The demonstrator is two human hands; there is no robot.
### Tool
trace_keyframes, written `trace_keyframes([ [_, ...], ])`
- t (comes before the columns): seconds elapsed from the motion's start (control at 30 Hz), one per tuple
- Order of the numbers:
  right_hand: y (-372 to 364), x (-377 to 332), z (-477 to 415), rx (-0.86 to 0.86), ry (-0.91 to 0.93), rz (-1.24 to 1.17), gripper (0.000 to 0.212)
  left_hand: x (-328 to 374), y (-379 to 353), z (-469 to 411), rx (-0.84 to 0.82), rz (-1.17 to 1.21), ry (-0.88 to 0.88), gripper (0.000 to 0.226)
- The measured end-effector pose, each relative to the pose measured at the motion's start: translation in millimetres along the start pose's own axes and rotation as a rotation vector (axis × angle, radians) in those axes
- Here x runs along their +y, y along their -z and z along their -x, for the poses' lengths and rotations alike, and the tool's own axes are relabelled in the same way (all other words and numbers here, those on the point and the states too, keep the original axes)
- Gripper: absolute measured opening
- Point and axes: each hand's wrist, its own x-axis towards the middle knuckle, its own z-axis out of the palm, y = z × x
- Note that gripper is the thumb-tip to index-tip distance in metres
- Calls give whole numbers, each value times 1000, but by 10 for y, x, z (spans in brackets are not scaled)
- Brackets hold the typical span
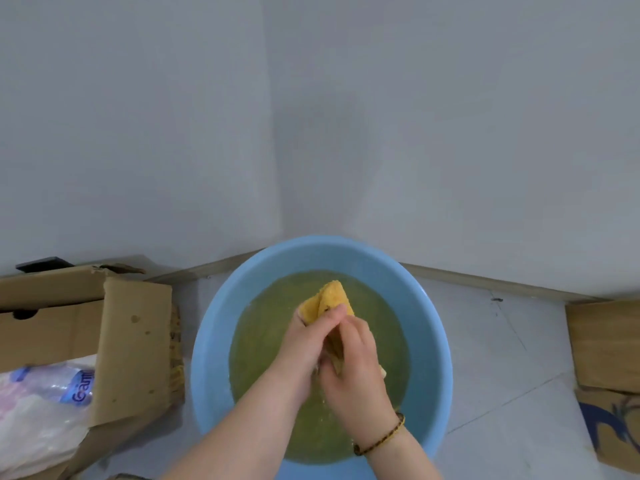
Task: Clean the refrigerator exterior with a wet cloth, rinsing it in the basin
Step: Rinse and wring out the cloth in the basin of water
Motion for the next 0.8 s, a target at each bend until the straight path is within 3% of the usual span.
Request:
trace_keyframes([
  [0.07,86,-84,101,-59,154,104,47,133,18,73,41,39,-16,22],
  [0.13,111,-82,136,93,185,201,47,247,12,169,26,49,-45,7],
  [0.2,141,-109,98,231,82,229,70,320,-37,243,-22,60,-83,13],
  [0.27,224,-234,52,100,-92,69,97,408,-96,354,-87,21,-112,34],
  [0.33,289,-339,9,-56,-214,-218,107,538,-137,434,-171,4,-93,58],
  [0.4,297,-350,-67,-141,-219,-366,94,642,-147,436,-188,22,-24,73],
  [0.43,287,-352,-114,-189,-174,-305,81,667,-129,410,-195,28,6,77],
  [0.53,331,-369,-216,-417,-36,381,49,703,-93,392,-244,-68,58,71],
  [0.6,437,-377,-273,-296,-13,665,19,698,-68,419,-240,-69,102,48],
  [0.67,495,-331,-305,-16,220,737,6,679,-3,452,-298,-85,185,17],
  [0.73,515,-205,-370,110,458,785,12,616,91,433,-451,-155,341,37],
  [0.8,543,-136,-412,89,581,888,15,554,141,401,-599,-267,454,36],
])
